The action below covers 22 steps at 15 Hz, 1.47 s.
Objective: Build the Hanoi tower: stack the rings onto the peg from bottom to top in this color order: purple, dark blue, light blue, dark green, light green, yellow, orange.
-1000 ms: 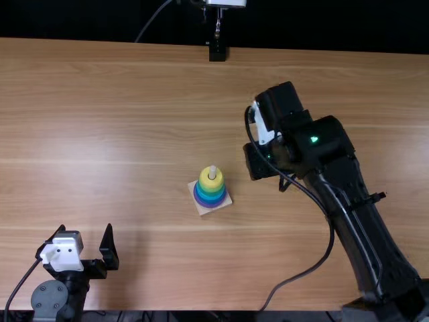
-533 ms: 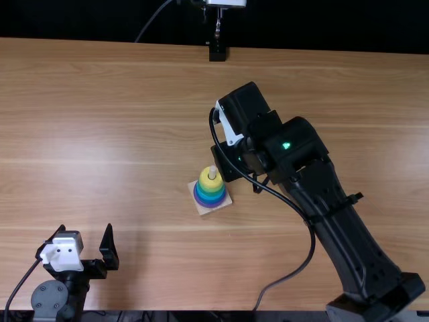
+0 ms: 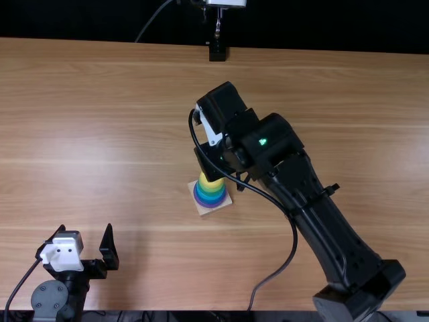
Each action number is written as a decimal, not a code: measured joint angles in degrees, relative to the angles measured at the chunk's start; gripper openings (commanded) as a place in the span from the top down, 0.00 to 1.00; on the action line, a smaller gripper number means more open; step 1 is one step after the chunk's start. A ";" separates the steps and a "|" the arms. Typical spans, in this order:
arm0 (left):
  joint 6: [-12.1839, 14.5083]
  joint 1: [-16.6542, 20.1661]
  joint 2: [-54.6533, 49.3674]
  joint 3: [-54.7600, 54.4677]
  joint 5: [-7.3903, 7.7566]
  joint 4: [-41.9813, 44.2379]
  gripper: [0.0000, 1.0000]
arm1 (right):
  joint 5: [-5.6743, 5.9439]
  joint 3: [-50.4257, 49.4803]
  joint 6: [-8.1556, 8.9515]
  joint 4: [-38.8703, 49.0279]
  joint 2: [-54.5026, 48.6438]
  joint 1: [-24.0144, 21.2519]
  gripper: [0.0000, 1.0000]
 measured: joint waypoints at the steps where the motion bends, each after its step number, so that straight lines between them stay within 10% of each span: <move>1: 0.00 0.00 0.00 0.00 -0.02 0.00 0.00 | -0.04 0.13 -0.02 -0.04 0.28 0.09 1.00; 21: 0.00 0.00 0.00 0.00 -0.02 -0.02 0.00 | 0.20 -2.21 -0.24 -0.02 3.32 0.02 1.00; 22: 0.00 0.00 0.00 0.00 -0.02 0.00 0.00 | 0.20 -2.45 -0.20 0.26 3.39 0.04 0.69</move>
